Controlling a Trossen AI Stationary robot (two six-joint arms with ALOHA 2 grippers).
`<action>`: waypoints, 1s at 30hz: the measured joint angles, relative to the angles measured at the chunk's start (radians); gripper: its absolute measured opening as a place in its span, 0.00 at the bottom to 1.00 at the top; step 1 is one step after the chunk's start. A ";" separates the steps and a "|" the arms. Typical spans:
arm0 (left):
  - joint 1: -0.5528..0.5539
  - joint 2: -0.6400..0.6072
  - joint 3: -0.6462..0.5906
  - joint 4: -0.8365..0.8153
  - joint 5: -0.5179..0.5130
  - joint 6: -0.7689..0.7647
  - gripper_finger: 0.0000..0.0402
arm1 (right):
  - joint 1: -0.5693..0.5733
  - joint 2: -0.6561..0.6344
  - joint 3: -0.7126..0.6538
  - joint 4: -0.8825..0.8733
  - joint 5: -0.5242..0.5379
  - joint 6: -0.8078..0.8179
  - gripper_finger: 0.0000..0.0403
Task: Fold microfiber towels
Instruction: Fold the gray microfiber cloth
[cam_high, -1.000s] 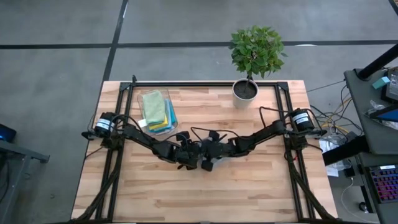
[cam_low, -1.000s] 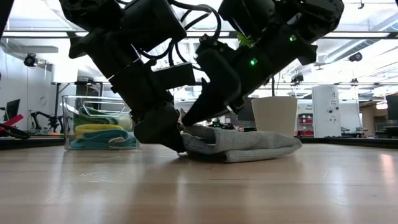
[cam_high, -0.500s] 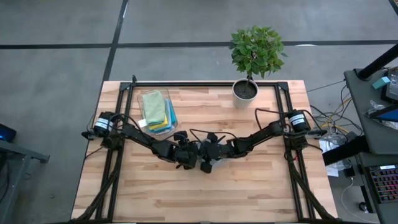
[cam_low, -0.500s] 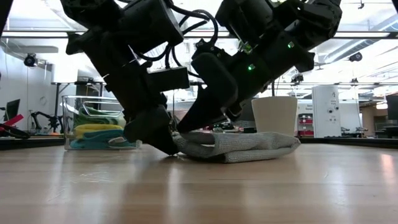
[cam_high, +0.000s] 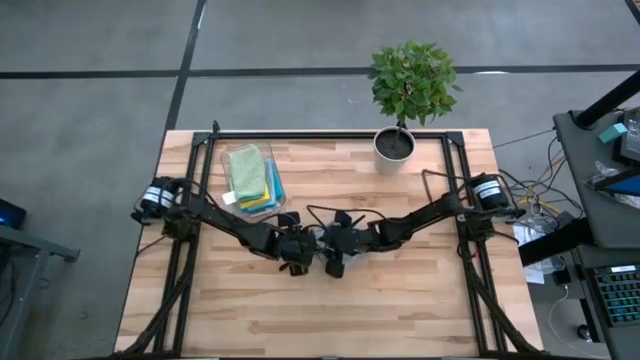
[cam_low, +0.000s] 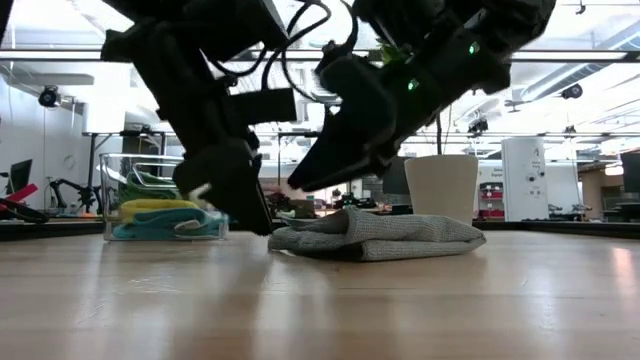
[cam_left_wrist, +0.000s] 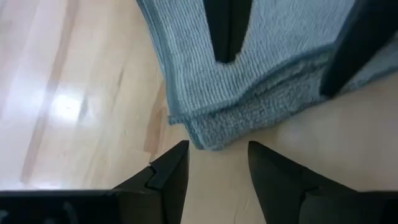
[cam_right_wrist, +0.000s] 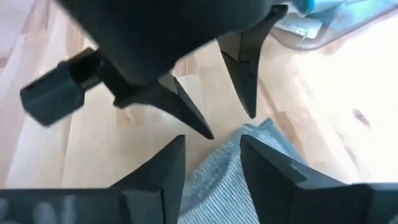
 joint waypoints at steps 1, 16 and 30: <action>0.000 -0.009 0.000 -0.003 0.001 0.000 0.37 | 0.004 -0.017 0.000 -0.025 0.000 -0.008 0.36; 0.000 -0.051 -0.002 0.207 -0.038 0.037 0.37 | 0.132 -0.094 -0.071 -0.117 0.060 0.007 0.19; 0.002 0.054 -0.003 0.209 -0.066 0.026 0.37 | 0.145 0.066 -0.095 0.056 -0.030 0.056 0.02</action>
